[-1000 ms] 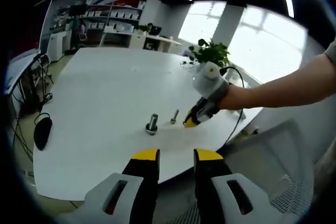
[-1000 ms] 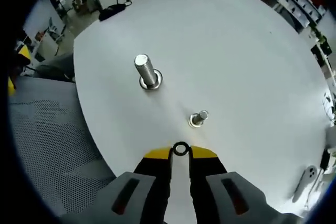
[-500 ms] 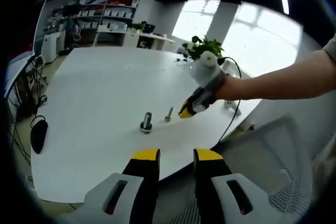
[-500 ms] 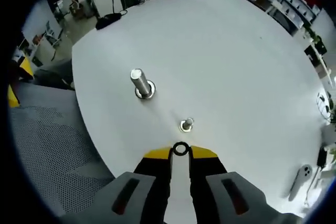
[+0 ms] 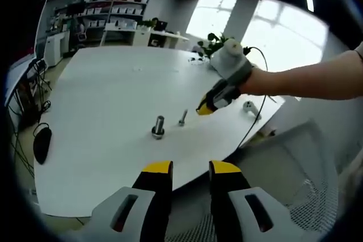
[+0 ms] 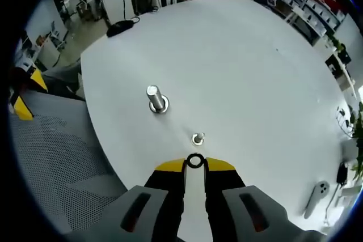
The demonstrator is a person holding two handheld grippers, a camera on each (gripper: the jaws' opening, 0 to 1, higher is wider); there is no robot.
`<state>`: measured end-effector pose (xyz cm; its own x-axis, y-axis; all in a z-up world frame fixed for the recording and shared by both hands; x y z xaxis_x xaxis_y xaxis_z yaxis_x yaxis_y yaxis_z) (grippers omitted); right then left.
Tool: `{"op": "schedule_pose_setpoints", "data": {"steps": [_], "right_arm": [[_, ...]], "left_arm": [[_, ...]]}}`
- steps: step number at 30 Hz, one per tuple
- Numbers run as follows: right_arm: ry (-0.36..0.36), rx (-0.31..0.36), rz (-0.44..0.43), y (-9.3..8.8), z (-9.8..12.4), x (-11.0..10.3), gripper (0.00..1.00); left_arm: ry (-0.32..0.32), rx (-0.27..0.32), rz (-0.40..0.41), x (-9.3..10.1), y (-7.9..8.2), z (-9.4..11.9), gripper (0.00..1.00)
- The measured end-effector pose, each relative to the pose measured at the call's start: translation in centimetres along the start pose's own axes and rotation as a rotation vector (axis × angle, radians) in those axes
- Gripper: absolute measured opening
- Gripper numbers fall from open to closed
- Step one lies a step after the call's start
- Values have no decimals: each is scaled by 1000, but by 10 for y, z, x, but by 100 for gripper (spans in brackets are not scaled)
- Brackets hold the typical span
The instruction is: Place the washer onto the threaded stud by aligning its center hole with the stud, sliding it down to the base, and recovering from edge contact or off-axis alignment until the washer reaches the visible bottom stop.
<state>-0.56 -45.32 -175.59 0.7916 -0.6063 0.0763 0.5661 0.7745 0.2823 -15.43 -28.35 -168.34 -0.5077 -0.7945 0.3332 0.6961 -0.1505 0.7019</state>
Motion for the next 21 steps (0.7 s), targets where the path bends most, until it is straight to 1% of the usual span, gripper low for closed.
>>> {"op": "schedule_pose_setpoints", "data": {"steps": [1,4,6,10,13,18,21], "right_arm": [[-2,2,1,1,1,1,14],[2,11,-4,7,3,1,14],[4,19,0,12,4,-2,14],[-8,8,65,19,-1,-4,14],[-11,11,83,23,-5,-3,14],[-24,2,117,26,-11,2,14],[-24,-3,100,26,-12,6,14]], "left_arm": [[-1,5,1,0,1,0,23],[5,-25,-3,1,-4,-1,23],[3,-14,0,0,-2,-1,23],[-3,-15,-4,1,-2,-1,23],[2,-5,3,0,-1,0,23],[-1,-9,-4,0,-1,0,23],[-2,-10,-5,0,-1,0,23]]}}
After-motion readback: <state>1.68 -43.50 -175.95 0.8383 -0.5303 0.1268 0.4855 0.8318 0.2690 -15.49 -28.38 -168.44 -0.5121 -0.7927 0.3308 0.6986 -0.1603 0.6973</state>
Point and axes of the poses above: the point that each gripper's makers call its tool centre point, and the gripper's own axes: z roughly backward along the fingers, x roughly to its right, y roughly out of its top, the point moved 2 cm from there along z, roughly backward along the fingers, and after that the axes turned 6 degrees about -x, right-handed, at the moved point
